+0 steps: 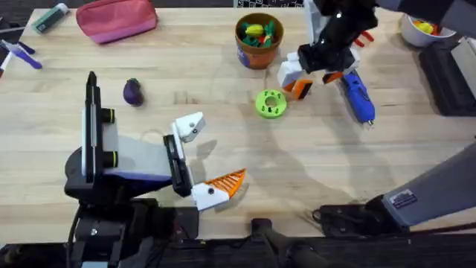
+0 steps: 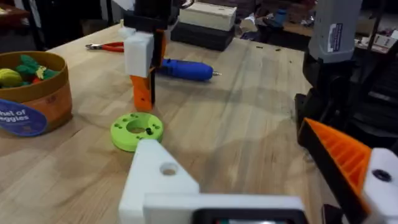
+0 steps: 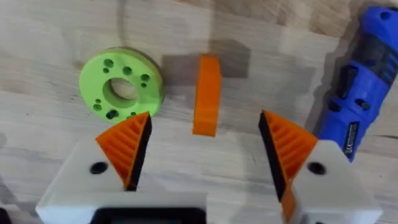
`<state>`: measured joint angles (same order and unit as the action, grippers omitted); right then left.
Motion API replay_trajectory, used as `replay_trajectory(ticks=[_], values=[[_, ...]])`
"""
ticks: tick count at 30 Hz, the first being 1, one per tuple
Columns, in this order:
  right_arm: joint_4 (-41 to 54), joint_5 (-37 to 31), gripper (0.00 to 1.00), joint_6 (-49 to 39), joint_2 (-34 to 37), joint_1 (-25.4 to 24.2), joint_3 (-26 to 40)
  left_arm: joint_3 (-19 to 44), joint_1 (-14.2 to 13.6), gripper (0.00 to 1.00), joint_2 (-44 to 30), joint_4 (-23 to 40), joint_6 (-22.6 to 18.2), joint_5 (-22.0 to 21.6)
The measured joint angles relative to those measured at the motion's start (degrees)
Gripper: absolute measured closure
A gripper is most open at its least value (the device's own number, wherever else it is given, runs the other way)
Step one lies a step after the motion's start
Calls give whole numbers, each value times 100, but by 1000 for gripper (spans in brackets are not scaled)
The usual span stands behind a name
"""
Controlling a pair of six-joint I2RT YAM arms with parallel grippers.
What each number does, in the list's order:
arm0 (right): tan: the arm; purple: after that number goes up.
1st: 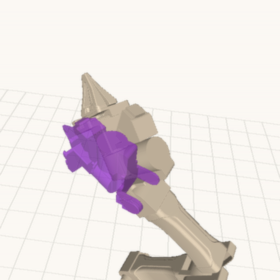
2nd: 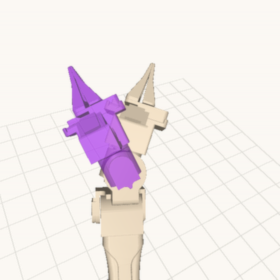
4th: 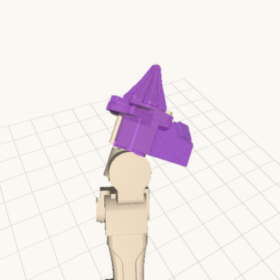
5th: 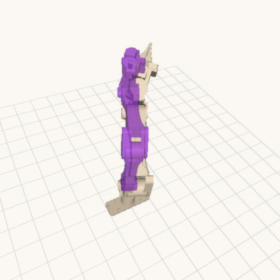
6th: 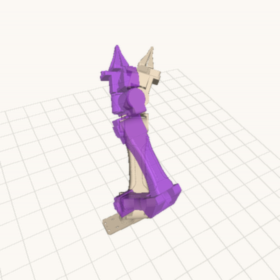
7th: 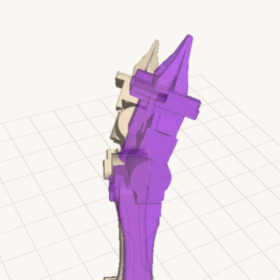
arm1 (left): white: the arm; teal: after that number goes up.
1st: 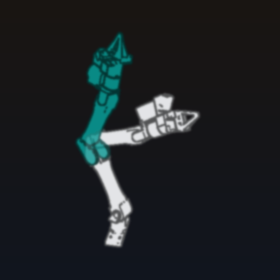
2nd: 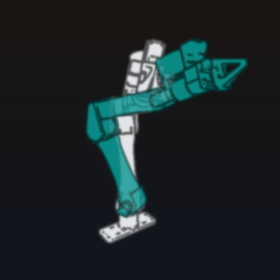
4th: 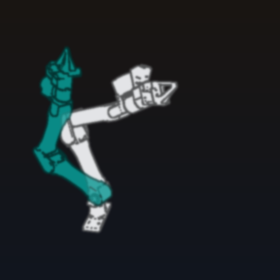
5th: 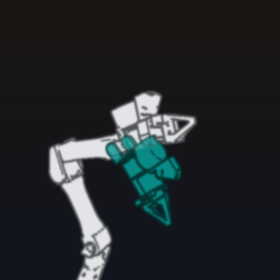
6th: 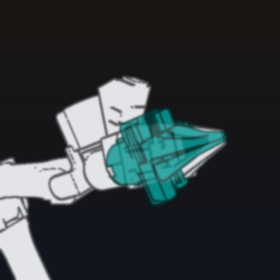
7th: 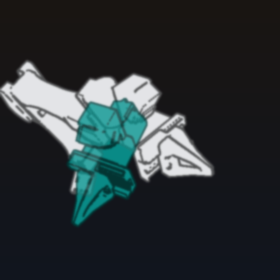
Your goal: Pick up the gripper from the table and insert it into the empty holder that is missing its gripper. Then pick up a screw, insert it into the mounting hole, and use the screwdriver to tighten it. Finally, clean up the table by picking up the vegetable and placing it into the bucket.
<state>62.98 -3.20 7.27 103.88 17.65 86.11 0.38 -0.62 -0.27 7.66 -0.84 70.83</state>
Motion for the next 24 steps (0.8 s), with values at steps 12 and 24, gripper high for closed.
replay_trajectory(ticks=[12,24], values=[[-3,223,32,-191,355,-92,26,0,0,14,2,0,0,0],[-17,216,176,6,398,-98,87,0,0,15,1,1,0,0]])
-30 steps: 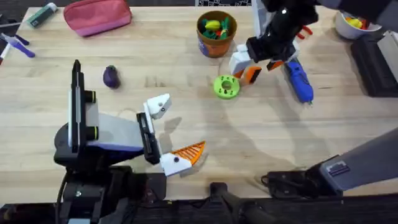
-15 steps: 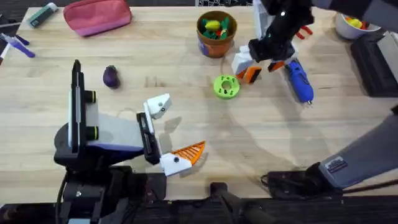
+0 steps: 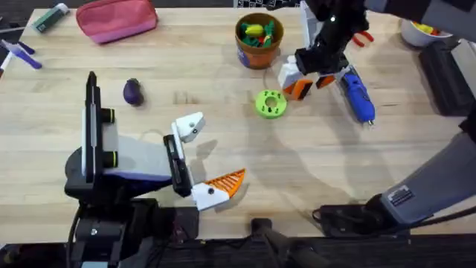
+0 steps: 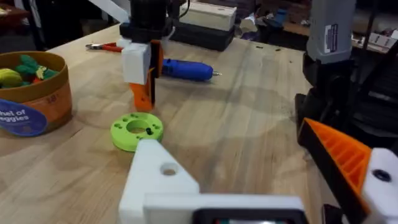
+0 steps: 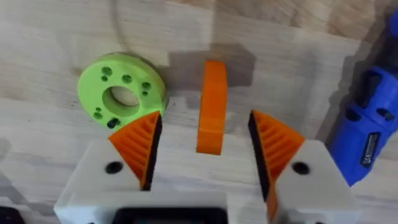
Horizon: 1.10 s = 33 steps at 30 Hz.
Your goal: Pick up the gripper from the table and insert it into the empty holder that is missing its gripper. Then pick up a screw, insert it into the mounting hole, and use the screwdriver to tighten it. Finally, clean up the table by picking up the vegetable and placing it into the bucket.
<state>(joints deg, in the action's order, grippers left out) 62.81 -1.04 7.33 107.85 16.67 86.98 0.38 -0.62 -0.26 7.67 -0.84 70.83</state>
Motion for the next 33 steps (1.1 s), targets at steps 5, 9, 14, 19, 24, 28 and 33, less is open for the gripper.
replay_trajectory(ticks=[5,9,14,19,24,28,33], values=[[50,-20,245,338,0,-57,2,0,0,15,1,1,0,0],[61,-22,274,463,0,-83,2,0,0,13,-1,-1,0,0],[44,-22,335,512,0,-83,4,0,0,14,-1,1,2,0],[-21,-22,462,514,0,-83,4,0,0,15,1,1,0,-2],[-27,-22,829,539,0,-83,4,0,0,15,-1,0,0,-2],[-42,-24,988,571,0,-83,11,0,0,16,1,-1,0,-2],[-39,-24,988,552,0,-83,11,0,0,15,1,0,0,-2]])
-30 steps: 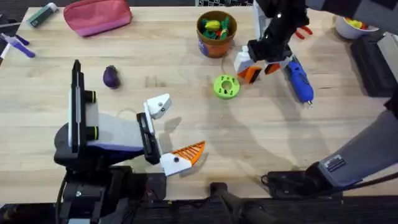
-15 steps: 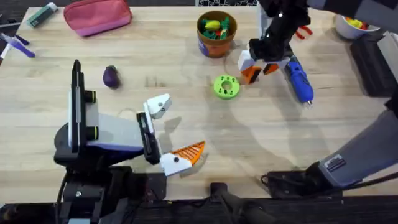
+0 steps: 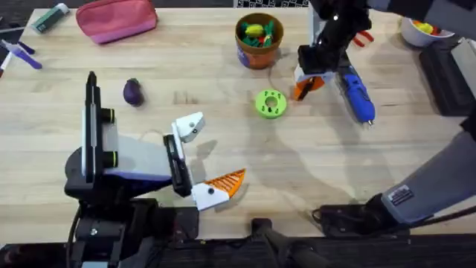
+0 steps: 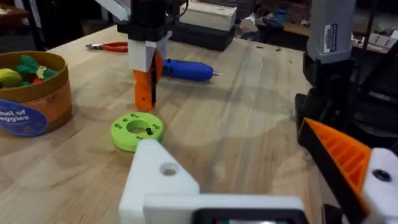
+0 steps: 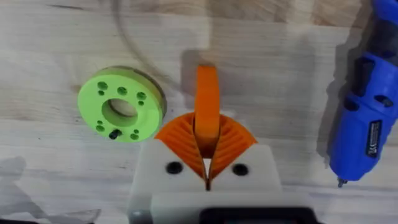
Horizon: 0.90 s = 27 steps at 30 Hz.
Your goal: Pick up the gripper from the table and insert it into the empty holder that is missing its gripper. Then pick up a screw, insert it into the mounting hole, and use the screwdriver to tighten it. Finally, clean up the table by picking up the vegetable and placing it into the bucket.
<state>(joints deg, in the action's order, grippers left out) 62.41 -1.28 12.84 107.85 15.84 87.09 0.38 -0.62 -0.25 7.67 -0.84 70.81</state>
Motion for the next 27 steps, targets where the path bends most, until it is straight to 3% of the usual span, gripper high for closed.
replay_trajectory(ticks=[8,21,27], values=[[195,2,989,0,-152,0,0,0,0,14,-2,-1,0,0],[-61,202,989,54,-2057,0,3,0,0,16,-2,-1,0,0],[-901,677,989,99,-2754,0,-630,0,0,15,-2,-1,0,-2]])
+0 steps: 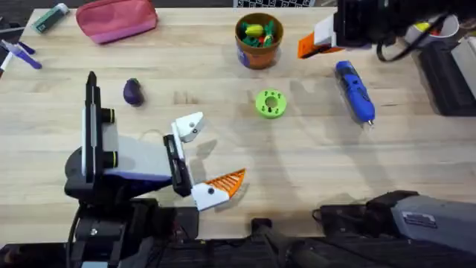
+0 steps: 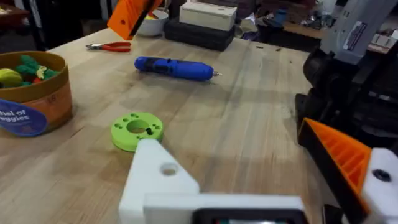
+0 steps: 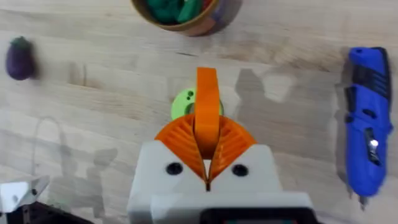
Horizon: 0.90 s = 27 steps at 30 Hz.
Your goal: Pick up the gripper from the table and insert it into the empty holder that is missing its gripper. Then pick up a screw, insert it into the mounting hole, and use the screwdriver to tighten it. Finally, clean up the table by picking up the vegetable and placing it into the bucket.
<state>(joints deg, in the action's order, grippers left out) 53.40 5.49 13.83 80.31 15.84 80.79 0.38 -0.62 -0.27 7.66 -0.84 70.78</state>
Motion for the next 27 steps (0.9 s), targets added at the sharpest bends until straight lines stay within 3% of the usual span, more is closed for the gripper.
replay_trajectory(ticks=[4,12,17,27], values=[[-804,430,989,63,-463,-33,-834,0,0,16,0,0,0,-2],[-2274,1968,990,525,-1123,-317,-2321,0,0,15,1,0,0,-4],[-3324,3436,990,849,-1165,-593,-2917,0,0,15,-1,0,0,-4],[-5788,5511,990,1915,-1167,-647,-4029,0,0,15,-1,0,0,-4]])
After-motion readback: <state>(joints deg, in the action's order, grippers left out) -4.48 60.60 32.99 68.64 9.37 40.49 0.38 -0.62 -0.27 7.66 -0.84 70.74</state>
